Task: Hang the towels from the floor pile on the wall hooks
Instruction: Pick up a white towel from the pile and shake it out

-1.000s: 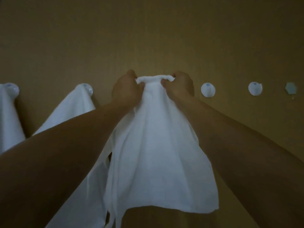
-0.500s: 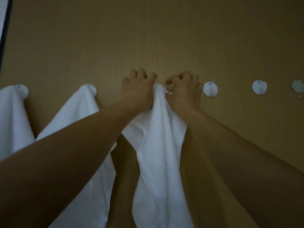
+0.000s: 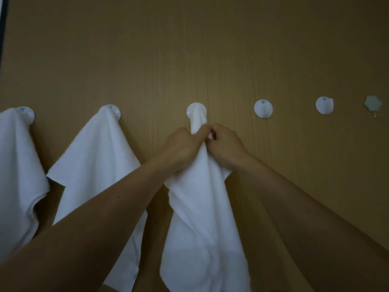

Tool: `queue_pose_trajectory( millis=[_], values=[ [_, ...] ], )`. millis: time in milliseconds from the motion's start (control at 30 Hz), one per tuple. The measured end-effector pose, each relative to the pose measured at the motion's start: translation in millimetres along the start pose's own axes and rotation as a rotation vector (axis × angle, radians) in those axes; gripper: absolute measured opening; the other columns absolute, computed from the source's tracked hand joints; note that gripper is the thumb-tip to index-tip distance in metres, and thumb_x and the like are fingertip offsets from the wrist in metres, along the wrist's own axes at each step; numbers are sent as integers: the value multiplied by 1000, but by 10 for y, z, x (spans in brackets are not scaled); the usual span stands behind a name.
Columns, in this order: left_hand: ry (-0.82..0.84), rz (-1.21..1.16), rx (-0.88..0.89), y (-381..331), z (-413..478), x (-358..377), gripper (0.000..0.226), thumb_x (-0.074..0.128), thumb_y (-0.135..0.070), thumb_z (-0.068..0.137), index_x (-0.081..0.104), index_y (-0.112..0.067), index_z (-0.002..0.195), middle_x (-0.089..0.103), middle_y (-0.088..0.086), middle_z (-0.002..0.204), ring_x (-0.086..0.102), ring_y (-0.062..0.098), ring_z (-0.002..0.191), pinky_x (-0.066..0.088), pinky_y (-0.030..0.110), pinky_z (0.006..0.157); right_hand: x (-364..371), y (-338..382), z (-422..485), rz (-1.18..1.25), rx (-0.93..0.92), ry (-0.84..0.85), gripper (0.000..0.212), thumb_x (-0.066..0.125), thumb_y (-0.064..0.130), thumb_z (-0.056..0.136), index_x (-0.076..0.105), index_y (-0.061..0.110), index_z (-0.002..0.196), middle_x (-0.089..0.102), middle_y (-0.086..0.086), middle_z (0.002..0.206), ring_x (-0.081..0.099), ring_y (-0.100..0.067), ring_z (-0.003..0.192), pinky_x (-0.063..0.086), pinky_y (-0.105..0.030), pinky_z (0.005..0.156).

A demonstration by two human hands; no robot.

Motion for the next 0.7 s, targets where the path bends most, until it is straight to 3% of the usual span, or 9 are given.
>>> queue_pose_trajectory(
  millis=[67,133,233,333,433,533,633,700],
  values=[
    [-33,-38,26,66,-64,18,22,49,-32,95,63,-16,102,63,-5,84,60,6,76,39,18,57,62,-4,-92,75,-12,53,9,55,38,91,54,32,85,62,11,85,62,-7,78,50,-28,67],
    [-108,-109,-5,177,-132,-19,24,46,-25,97,60,-11,111,62,-1,92,58,6,78,39,18,57,150,-59,-215,262,21,117,7,65,31,90,59,32,95,65,13,90,63,0,79,51,-18,63],
    [-179,-267,-43,369,-264,8,28,51,-37,96,63,-14,106,66,-3,93,63,9,82,44,19,60,208,-217,-415,538,190,139,19,71,20,84,65,29,100,73,8,90,71,-4,79,54,-16,61],
    [-195,-374,-96,520,-391,138,25,60,-47,89,60,-24,99,65,-15,88,61,-1,78,45,12,58,236,-338,-610,664,332,42,23,71,16,79,68,24,101,76,5,87,73,-12,78,56,-22,59],
    [-223,-402,-93,635,-504,235,34,64,-45,87,61,-16,103,65,-12,91,60,-1,80,46,8,61,293,-324,-818,612,382,-77,24,72,13,78,68,26,98,75,8,85,73,-10,78,57,-22,61],
    [-233,-388,-85,750,-692,307,29,65,-43,86,57,-18,98,57,-21,83,52,-10,72,41,2,56,373,-295,-1096,536,457,-180,36,76,15,78,67,17,113,74,1,101,71,-16,90,59,-33,77],
    [-151,-419,-137,931,-967,392,29,61,-44,89,57,-18,101,57,-19,85,54,-8,75,39,3,63,495,-254,-1499,427,512,-211,26,75,31,82,67,27,106,71,13,95,68,-2,84,54,-17,64],
    [-72,-422,-194,1079,-1224,470,38,57,-43,92,58,-9,110,59,-8,97,57,8,90,39,18,79,573,-211,-1824,275,550,-221,28,71,38,85,65,26,110,68,16,98,65,-2,87,49,-12,63]
  ],
)
Point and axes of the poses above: each hand's wrist, its own z-axis towards the middle knuckle, its own x-axis out of the palm, y = z × x, the point moved 4 cm from there along z, towards the middle knuckle
